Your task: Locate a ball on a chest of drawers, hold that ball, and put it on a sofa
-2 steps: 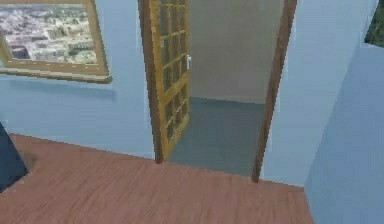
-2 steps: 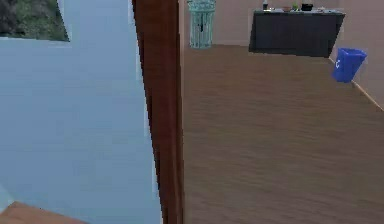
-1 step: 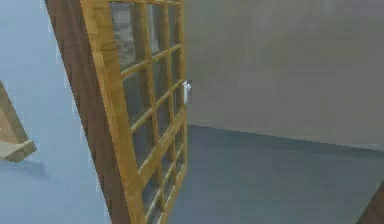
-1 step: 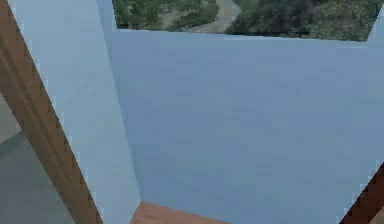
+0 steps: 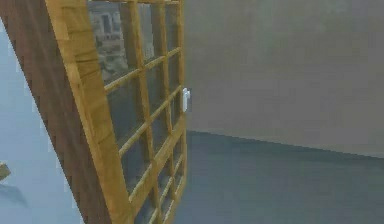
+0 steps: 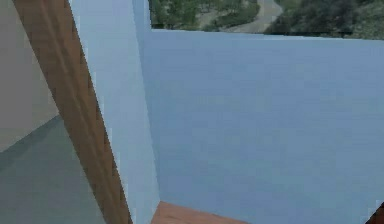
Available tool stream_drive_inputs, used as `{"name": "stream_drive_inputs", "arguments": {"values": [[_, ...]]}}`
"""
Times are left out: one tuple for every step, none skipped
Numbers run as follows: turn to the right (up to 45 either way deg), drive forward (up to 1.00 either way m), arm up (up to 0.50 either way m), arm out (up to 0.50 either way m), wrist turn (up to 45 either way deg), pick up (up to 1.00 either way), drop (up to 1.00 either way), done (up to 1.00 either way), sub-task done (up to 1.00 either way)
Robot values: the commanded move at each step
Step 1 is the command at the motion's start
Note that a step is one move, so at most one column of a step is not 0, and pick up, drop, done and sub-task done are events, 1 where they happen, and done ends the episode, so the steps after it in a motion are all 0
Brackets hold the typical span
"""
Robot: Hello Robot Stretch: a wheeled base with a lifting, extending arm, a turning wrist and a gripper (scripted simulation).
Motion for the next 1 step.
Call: {"name": "stream_drive_inputs", "arguments": {"values": [[12.0,0.0,0.0,0.0,0.0,0.0,0.0,0.0,0.0]]}}
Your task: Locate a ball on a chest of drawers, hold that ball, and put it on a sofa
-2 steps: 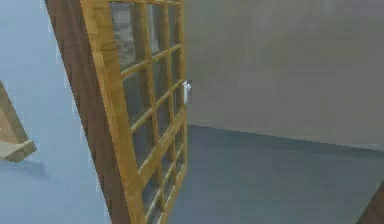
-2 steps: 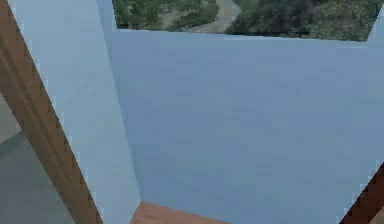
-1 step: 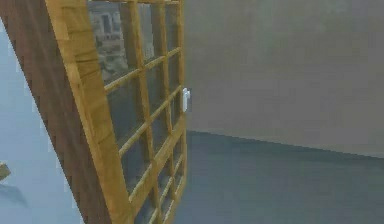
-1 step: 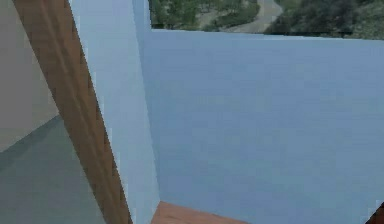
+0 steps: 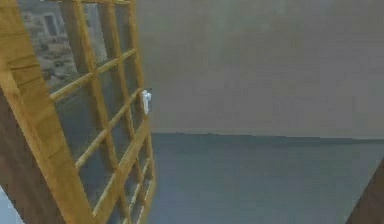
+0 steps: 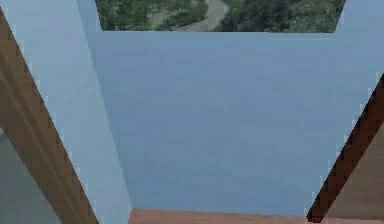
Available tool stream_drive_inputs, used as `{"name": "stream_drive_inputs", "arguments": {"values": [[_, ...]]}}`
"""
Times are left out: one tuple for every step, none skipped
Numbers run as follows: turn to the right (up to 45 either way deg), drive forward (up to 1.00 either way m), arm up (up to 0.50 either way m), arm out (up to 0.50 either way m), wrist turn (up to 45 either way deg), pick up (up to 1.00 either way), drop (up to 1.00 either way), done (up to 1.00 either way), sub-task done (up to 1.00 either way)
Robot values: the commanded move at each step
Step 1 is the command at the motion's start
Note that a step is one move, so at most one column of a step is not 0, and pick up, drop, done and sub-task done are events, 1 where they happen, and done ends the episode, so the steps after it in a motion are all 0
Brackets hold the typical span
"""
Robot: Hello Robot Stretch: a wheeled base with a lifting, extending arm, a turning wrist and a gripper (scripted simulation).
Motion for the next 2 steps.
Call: {"name": "stream_drive_inputs", "arguments": {"values": [[0.0,0.45,0.0,0.0,0.0,0.0,0.0,0.0,0.0],[36.0,0.0,0.0,0.0,0.0,0.0,0.0,0.0,0.0]]}}
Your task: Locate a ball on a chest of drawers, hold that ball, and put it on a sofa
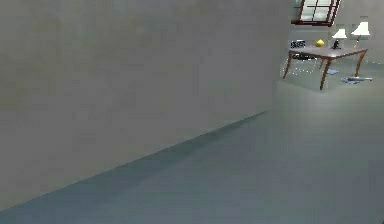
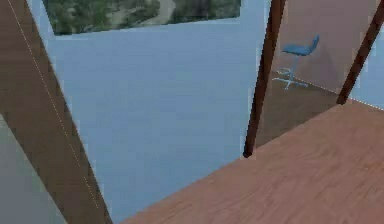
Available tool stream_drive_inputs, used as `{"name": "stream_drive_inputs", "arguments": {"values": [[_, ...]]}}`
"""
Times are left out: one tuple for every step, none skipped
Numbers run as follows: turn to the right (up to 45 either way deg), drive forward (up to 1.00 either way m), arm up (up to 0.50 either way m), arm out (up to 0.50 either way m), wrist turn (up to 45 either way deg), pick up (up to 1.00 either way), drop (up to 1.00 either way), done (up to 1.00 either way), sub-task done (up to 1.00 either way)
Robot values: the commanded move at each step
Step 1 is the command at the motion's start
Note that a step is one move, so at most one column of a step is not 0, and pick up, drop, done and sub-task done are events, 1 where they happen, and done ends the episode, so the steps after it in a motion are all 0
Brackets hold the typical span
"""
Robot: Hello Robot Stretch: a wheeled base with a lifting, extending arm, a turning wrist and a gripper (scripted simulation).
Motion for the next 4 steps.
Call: {"name": "stream_drive_inputs", "arguments": {"values": [[0.0,0.55,0.0,0.0,0.0,0.0,0.0,0.0,0.0],[36.0,0.0,0.0,0.0,0.0,0.0,0.0,0.0,0.0],[0.0,1.0,0.0,0.0,0.0,0.0,0.0,0.0,0.0],[0.0,1.0,0.0,0.0,0.0,0.0,0.0,0.0,0.0]]}}
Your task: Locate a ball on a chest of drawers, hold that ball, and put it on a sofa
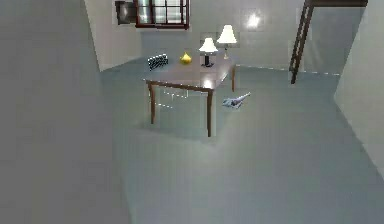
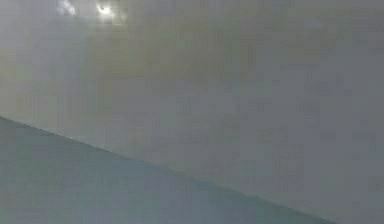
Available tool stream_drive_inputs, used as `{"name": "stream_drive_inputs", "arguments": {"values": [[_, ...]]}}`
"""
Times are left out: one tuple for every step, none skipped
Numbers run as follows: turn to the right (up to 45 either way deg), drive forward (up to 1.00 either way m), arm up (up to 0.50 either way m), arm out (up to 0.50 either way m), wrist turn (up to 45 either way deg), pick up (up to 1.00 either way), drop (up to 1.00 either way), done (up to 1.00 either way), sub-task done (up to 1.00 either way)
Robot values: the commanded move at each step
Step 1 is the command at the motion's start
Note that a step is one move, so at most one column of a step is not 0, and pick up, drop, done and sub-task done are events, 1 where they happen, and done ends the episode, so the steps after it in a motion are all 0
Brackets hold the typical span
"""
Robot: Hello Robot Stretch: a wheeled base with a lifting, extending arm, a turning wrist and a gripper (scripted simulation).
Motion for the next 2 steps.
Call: {"name": "stream_drive_inputs", "arguments": {"values": [[0.0,0.8,0.0,0.0,0.0,0.0,0.0,0.0,0.0],[24.0,0.0,0.0,0.0,0.0,0.0,0.0,0.0,0.0]]}}
